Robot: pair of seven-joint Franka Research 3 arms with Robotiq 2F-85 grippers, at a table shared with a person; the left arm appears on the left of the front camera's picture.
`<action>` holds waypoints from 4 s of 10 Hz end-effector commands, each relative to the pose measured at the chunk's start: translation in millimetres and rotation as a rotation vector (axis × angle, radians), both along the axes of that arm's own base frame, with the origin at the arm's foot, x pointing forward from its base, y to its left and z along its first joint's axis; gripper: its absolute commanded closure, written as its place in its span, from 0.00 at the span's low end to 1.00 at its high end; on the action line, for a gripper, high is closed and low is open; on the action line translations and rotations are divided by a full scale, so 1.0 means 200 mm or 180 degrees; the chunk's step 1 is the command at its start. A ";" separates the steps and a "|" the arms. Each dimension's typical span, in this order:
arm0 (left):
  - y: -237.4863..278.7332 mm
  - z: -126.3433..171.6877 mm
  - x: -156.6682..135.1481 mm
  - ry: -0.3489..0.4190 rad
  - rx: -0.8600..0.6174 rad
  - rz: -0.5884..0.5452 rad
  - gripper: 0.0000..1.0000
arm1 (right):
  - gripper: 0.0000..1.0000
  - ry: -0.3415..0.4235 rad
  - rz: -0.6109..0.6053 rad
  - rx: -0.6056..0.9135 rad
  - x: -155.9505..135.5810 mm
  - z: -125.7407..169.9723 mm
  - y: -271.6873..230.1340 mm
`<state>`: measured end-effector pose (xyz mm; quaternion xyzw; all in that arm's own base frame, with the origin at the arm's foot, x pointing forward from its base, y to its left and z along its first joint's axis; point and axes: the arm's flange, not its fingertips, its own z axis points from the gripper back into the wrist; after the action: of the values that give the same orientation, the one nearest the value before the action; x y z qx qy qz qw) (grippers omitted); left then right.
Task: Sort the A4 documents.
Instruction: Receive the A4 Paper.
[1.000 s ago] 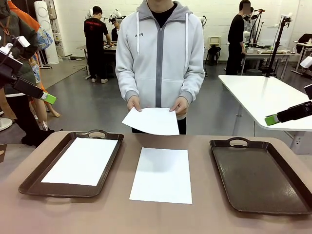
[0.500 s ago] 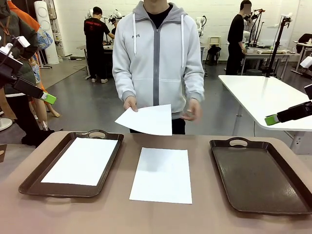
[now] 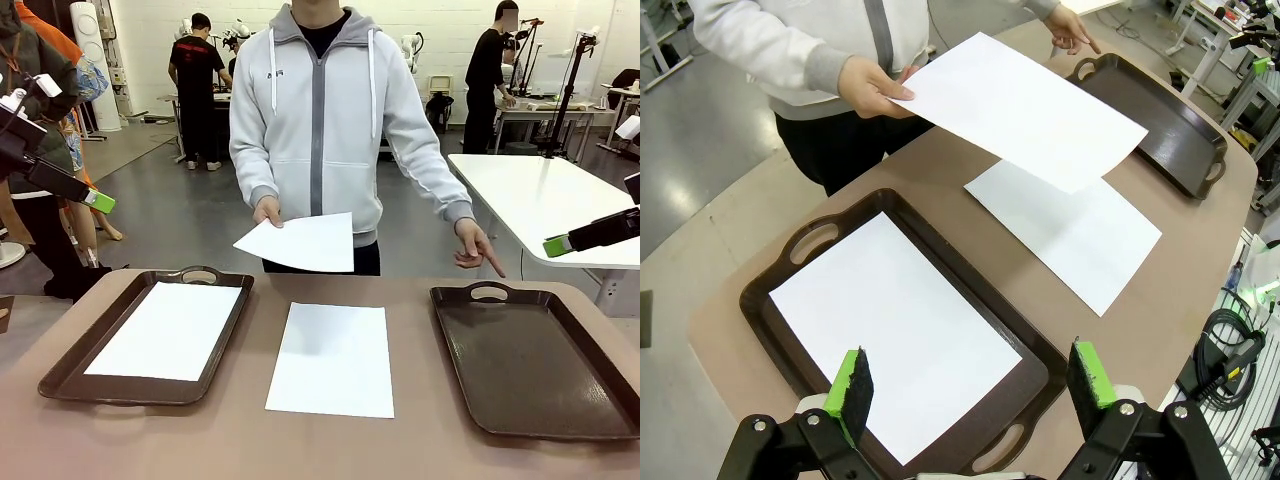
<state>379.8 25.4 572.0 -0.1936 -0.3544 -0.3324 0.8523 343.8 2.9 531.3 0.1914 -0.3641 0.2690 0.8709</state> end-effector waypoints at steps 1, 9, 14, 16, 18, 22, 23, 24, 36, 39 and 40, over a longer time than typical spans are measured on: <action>0.00 0.00 0.00 -0.0026 0.0035 -0.0025 0.00 | 0.00 0.0015 0.0028 0.0052 0.01 -0.01 0.00; 0.00 0.00 0.00 -0.0026 0.0035 -0.0025 0.00 | 0.00 0.0015 0.0028 0.0052 0.01 -0.01 0.00; 0.00 0.00 0.00 -0.0026 0.0035 -0.0025 0.00 | 0.00 0.0464 -0.0282 0.0162 0.14 -0.09 0.09; 0.00 0.00 0.00 -0.0026 0.0035 -0.0025 0.00 | 0.00 0.0686 -0.0467 0.0363 0.28 -0.14 0.16; 0.00 0.00 0.00 -0.0026 0.0035 -0.0025 0.00 | 0.00 0.1145 -0.0636 0.0732 0.45 -0.25 0.28; 0.00 0.00 0.00 -0.0026 0.0035 -0.0025 0.00 | 0.00 0.1745 -0.0904 0.1237 0.73 -0.47 0.51; 0.00 0.00 0.00 -0.0026 0.0035 -0.0025 0.00 | 0.00 0.1882 -0.0907 0.1436 0.77 -0.50 0.56; 0.00 0.00 0.00 -0.0026 0.0035 -0.0025 0.00 | 0.00 0.1986 -0.0877 0.1619 0.81 -0.52 0.60; 0.00 0.00 0.00 -0.0026 0.0035 -0.0025 0.00 | 0.00 0.2843 -0.0624 0.2871 0.98 -0.73 1.16; 0.00 0.00 0.00 -0.0026 0.0035 -0.0025 0.00 | 0.00 0.2952 -0.0458 0.3025 1.01 -0.78 1.18; 0.00 0.00 0.00 -0.0026 0.0035 -0.0025 0.00 | 0.00 0.2971 -0.0467 0.3060 1.02 -0.79 1.17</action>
<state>379.6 25.7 572.8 -0.1940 -0.3554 -0.3325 0.8518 541.1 238.3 377.0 0.6108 -0.0323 -0.0952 0.7854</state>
